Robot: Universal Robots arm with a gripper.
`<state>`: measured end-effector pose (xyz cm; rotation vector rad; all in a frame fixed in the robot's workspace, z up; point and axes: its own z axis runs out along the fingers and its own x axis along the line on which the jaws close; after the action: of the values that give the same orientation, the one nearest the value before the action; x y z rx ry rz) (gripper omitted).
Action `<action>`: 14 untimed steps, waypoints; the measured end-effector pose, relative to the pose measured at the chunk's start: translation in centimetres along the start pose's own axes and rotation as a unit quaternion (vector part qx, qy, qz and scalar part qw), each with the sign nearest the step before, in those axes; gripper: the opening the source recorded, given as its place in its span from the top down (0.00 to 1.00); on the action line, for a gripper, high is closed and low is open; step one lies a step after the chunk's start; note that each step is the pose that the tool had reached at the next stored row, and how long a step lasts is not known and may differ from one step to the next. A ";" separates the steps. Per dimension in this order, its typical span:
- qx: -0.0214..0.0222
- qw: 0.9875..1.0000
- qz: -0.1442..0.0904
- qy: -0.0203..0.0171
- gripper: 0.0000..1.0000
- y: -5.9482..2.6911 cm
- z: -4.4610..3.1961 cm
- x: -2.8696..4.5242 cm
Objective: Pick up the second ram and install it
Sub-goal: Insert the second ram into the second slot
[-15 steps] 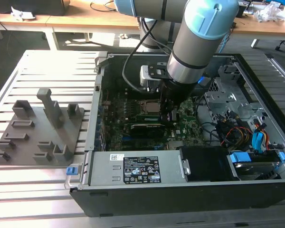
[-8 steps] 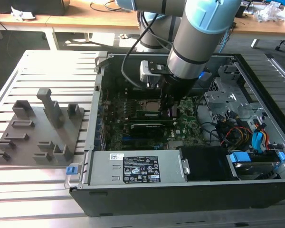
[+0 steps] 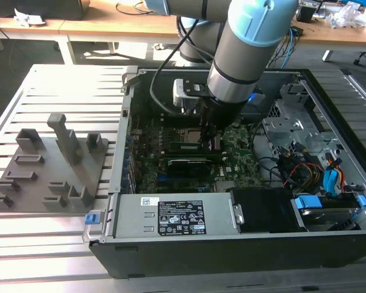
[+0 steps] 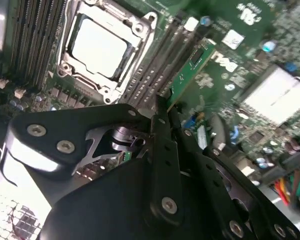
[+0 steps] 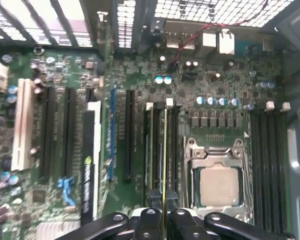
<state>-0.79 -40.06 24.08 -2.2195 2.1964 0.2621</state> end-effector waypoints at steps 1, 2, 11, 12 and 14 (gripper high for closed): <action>0.000 1.000 0.000 0.000 0.86 0.04 0.14 -0.25; 0.000 1.000 0.000 -0.001 0.86 0.12 0.40 -0.80; 0.000 1.000 0.000 0.001 0.86 0.15 1.17 -0.54; 0.000 1.000 0.000 0.001 0.86 0.14 1.24 -0.54; 0.000 1.000 0.000 0.001 0.86 0.19 1.31 -0.53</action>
<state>-1.12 -39.38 22.87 -2.2206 2.1978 0.2596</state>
